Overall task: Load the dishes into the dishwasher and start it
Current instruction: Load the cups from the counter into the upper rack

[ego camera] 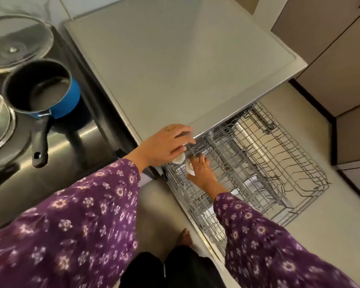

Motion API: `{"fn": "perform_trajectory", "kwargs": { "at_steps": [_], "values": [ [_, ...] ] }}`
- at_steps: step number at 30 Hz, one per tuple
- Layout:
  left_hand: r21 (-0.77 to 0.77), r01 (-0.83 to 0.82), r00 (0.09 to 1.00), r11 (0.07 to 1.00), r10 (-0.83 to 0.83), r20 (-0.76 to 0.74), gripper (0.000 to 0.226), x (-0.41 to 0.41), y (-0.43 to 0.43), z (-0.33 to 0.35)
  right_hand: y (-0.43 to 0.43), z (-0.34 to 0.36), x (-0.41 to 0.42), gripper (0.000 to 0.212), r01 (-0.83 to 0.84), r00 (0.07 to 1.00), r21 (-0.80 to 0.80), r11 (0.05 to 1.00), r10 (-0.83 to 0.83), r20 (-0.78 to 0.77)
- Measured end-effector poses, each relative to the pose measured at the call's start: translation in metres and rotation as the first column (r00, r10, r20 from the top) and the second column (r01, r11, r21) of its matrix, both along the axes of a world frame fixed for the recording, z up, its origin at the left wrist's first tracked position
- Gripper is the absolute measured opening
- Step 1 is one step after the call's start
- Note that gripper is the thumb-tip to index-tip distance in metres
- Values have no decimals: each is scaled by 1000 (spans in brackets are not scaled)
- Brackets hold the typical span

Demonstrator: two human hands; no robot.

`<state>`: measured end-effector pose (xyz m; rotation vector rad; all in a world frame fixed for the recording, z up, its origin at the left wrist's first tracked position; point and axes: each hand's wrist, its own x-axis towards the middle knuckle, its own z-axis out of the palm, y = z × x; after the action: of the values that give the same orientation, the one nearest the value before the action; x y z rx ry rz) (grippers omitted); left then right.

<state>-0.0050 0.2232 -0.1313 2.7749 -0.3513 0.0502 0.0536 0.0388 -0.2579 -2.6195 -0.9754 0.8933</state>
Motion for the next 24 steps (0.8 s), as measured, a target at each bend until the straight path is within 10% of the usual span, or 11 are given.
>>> {"fn": "perform_trajectory", "kwargs": {
  "at_steps": [24],
  "values": [
    [-117, -23, 999, 993, 28, 42, 28, 0, 3, -3, 31, -37, -1, 102, -124, 992, -159, 980, 121, -27]
  ]
}}
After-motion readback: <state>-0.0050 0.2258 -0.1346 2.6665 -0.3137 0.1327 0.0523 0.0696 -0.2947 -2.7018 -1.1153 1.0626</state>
